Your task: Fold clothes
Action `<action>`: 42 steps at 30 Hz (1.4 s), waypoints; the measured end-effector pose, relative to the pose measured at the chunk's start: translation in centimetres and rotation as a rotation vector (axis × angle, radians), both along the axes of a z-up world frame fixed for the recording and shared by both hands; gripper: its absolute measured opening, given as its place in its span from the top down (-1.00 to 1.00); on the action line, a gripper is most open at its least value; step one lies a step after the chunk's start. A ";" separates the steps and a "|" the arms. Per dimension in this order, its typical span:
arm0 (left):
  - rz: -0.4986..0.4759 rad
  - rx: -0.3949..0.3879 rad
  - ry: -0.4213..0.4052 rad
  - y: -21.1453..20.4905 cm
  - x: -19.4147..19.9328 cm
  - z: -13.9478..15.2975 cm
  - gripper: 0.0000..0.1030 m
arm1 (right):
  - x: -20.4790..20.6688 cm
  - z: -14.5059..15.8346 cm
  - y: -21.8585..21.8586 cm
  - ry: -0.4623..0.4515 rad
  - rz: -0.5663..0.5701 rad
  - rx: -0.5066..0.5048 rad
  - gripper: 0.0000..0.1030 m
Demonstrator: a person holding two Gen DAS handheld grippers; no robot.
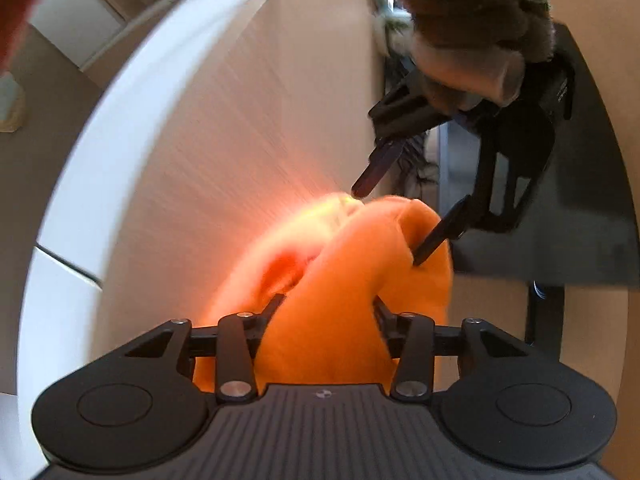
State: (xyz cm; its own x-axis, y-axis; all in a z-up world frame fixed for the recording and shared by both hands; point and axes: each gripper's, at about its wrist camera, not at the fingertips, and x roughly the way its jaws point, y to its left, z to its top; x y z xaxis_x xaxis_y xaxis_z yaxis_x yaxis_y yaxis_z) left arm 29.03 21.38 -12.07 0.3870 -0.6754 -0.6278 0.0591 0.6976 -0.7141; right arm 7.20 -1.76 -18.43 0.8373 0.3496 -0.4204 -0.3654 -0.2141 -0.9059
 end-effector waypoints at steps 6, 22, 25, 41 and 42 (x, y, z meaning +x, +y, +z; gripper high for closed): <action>0.023 -0.032 -0.238 2.3 -2.5 6.5 -0.64 | 1.3 1.0 0.8 0.091 -0.067 0.041 -0.10; -0.095 -0.035 -0.090 -5.5 1.3 -0.1 -0.68 | 3.5 15.0 -6.0 0.403 -0.254 0.564 -1.00; -0.092 -0.037 -0.094 -5.2 1.1 -0.5 -0.68 | 5.6 18.0 -8.4 0.546 -0.340 0.789 -1.00; -0.082 0.004 -0.069 -3.8 0.7 -0.9 -0.73 | 9.7 8.7 -4.3 0.383 -0.758 0.789 -1.00; -0.081 0.005 -0.067 -3.7 0.7 -0.9 -0.75 | 10.1 10.1 -4.9 0.467 -0.758 0.824 -1.00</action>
